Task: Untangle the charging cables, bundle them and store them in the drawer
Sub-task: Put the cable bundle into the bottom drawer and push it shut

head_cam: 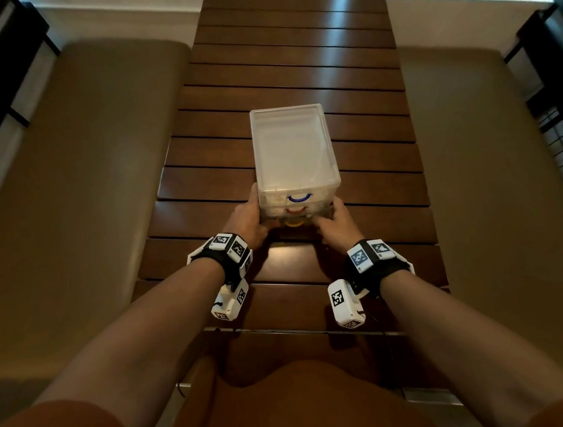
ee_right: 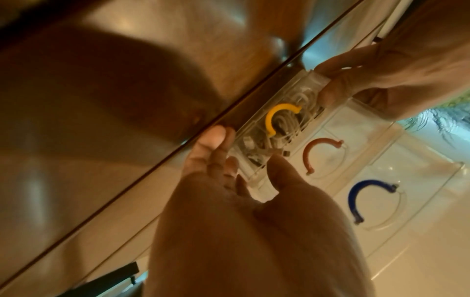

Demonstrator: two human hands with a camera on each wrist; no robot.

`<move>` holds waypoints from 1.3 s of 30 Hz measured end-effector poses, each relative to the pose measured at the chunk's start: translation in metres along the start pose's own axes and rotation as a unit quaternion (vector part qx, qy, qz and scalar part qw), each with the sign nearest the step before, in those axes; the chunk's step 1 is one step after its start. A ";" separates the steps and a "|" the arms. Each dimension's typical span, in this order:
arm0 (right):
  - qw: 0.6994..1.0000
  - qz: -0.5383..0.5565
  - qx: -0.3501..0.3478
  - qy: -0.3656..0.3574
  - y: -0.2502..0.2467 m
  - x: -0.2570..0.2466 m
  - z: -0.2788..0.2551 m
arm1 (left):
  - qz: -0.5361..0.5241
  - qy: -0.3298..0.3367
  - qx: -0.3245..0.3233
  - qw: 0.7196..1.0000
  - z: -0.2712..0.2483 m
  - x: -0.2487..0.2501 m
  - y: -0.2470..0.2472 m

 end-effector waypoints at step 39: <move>0.967 -0.140 0.137 -0.161 -0.004 0.015 -0.015 | -0.198 -0.117 0.083 0.970 0.002 0.009 0.016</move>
Point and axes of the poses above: each hand's wrist, its own z-axis towards the middle knuckle, its own y-axis out of the palm, x = y × z, the point moved 1 cm from there along z, towards the middle knuckle, and after that the axes turned 7 degrees about y, right-handed, at the moved point
